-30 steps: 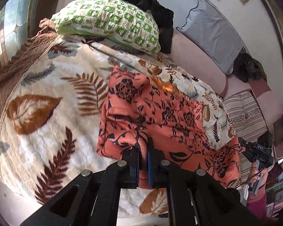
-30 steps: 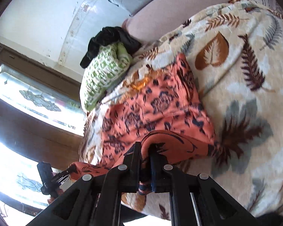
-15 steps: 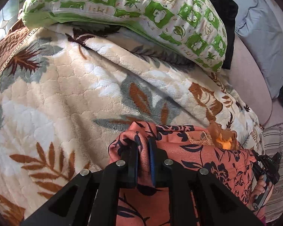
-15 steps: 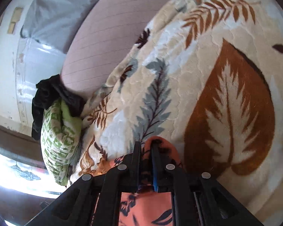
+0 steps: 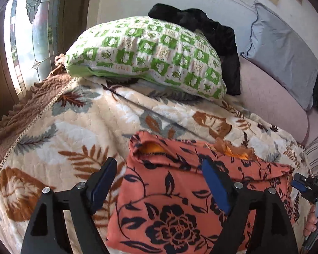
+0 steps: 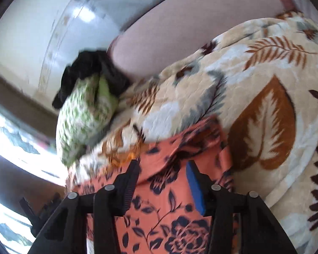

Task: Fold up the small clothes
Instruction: 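Fold the hem toward the collar with both grippers, then lay the folded hem down and open both grippers above the dress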

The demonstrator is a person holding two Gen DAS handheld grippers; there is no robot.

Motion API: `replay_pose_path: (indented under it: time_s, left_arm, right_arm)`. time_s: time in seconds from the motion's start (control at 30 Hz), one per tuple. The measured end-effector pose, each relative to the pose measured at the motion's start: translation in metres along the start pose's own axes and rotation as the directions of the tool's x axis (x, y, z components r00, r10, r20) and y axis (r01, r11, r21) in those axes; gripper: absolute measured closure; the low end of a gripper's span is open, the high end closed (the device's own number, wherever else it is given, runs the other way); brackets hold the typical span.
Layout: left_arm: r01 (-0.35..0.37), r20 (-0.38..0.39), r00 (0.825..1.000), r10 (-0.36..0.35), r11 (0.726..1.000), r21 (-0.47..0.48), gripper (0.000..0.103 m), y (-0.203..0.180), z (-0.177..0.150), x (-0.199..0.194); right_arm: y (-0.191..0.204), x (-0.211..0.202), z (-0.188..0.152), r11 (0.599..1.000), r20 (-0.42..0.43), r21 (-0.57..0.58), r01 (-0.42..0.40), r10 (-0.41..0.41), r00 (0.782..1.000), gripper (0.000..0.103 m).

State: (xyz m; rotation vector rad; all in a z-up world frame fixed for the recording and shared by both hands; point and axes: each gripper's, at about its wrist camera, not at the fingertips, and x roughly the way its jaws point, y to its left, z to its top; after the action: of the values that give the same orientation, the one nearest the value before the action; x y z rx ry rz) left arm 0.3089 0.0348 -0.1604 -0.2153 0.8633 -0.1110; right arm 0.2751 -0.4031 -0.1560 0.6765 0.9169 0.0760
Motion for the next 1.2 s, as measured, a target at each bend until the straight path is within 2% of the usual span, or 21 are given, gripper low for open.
replay_pose_path:
  time_s: [0.07,0.13,0.17,0.2,0.23,0.3,0.4,0.47,0.53,0.6,0.63,0.7,0.77,0.83,0.9,0.93,0.97,1.03,1.1,1.17,1.2]
  left_arm:
    - [0.028,-0.059,0.998,-0.027,0.999,0.018,0.020,-0.005,-0.018,0.016]
    - [-0.018,-0.106,0.994,0.023,0.998,0.054,0.020,-0.004,-0.030,0.037]
    - [-0.047,-0.099,0.994,0.055,0.996,0.079,0.020,-0.005,-0.036,0.044]
    - [-0.078,-0.083,0.993,0.087,0.991,0.107,0.020,-0.004,-0.038,0.050]
    - [-0.105,-0.084,0.990,0.117,0.986,0.128,0.020,-0.003,-0.039,0.056]
    - [-0.068,-0.116,0.990,0.077,0.995,0.076,0.019,0.008,-0.032,0.063]
    - [-0.036,-0.118,0.992,0.034,0.999,-0.010,0.019,0.023,-0.024,0.064]
    - [-0.040,-0.110,0.993,0.036,0.999,-0.036,0.019,0.027,-0.023,0.061]
    - [-0.046,-0.100,0.994,0.042,0.998,-0.040,0.019,0.027,-0.021,0.057]
    - [-0.077,-0.089,0.993,0.076,0.997,-0.011,0.019,0.023,-0.020,0.053]
    - [-0.090,-0.085,0.992,0.090,0.996,0.010,0.019,0.021,-0.021,0.051]
    - [-0.094,-0.096,0.991,0.098,0.994,0.046,0.019,0.018,-0.024,0.052]
    - [-0.113,-0.145,0.982,0.124,0.991,0.078,0.017,0.021,-0.028,0.063]
    - [-0.114,-0.154,0.980,0.124,0.991,0.071,0.012,0.026,-0.030,0.066]
    - [-0.107,-0.180,0.977,0.113,0.993,0.042,0.011,0.031,-0.029,0.065]
    - [-0.100,-0.182,0.978,0.102,0.995,0.024,0.011,0.031,-0.028,0.060]
    - [-0.095,-0.155,0.983,0.095,0.995,0.008,0.011,0.030,-0.026,0.052]
    - [-0.070,-0.066,0.995,0.070,0.998,0.009,0.011,0.022,-0.020,0.031]
    - [-0.046,-0.019,0.999,0.047,0.998,0.042,0.011,0.009,-0.015,0.014]
    - [-0.039,0.000,0.999,0.039,0.996,0.076,0.011,-0.006,-0.017,0.006]
    - [-0.042,-0.005,0.999,0.043,0.994,0.097,0.011,-0.014,-0.020,0.007]
  right_arm:
    - [0.032,0.034,-0.027,0.997,-0.108,-0.082,0.010,-0.019,0.994,0.058]
    - [0.059,0.075,-0.051,0.986,-0.186,-0.165,0.033,-0.064,0.980,0.058]
    - [0.073,0.096,-0.060,0.976,-0.204,-0.212,0.057,-0.101,0.974,0.058]
    - [0.086,0.115,-0.062,0.962,-0.199,-0.254,0.096,-0.149,0.969,0.058]
    - [0.097,0.130,-0.059,0.947,-0.156,-0.286,0.144,-0.195,0.968,0.058]
    - [0.110,0.151,-0.037,0.938,-0.074,-0.304,0.165,-0.196,0.978,0.058]
    - [0.107,0.178,0.002,0.964,-0.036,-0.183,0.196,-0.206,0.978,0.057]
    - [0.110,0.169,0.014,0.977,0.016,-0.128,0.169,-0.168,0.986,0.057]
    - [0.125,0.152,0.011,0.986,0.038,-0.135,0.094,-0.089,0.995,0.057]
    - [0.141,0.138,-0.005,0.982,0.012,-0.185,0.041,-0.039,0.999,0.057]
    - [0.150,0.134,-0.016,0.975,-0.012,-0.217,0.038,-0.042,0.999,0.057]
    - [0.158,0.127,-0.038,0.967,-0.007,-0.243,0.075,-0.079,0.997,0.057]
    - [0.146,0.113,-0.058,0.973,0.024,-0.204,0.111,-0.108,0.994,0.057]
    - [0.125,0.100,-0.079,0.969,0.054,-0.172,0.179,-0.172,0.984,0.057]
    - [0.099,0.095,-0.099,0.952,0.023,-0.169,0.257,-0.257,0.966,0.057]
    - [0.086,0.090,-0.106,0.946,-0.006,-0.164,0.280,-0.284,0.959,0.063]
    - [0.077,0.080,-0.112,0.952,-0.007,-0.161,0.261,-0.266,0.964,0.066]
    - [0.069,0.052,-0.117,0.958,-0.008,-0.142,0.248,-0.252,0.968,0.066]
    - [0.059,0.015,-0.118,0.965,0.053,-0.102,0.241,-0.236,0.970,0.063]
    - [0.048,-0.014,-0.120,0.957,0.116,-0.084,0.278,-0.267,0.957,0.058]
    - [0.040,-0.021,-0.122,0.947,0.121,-0.076,0.313,-0.303,0.945,0.056]
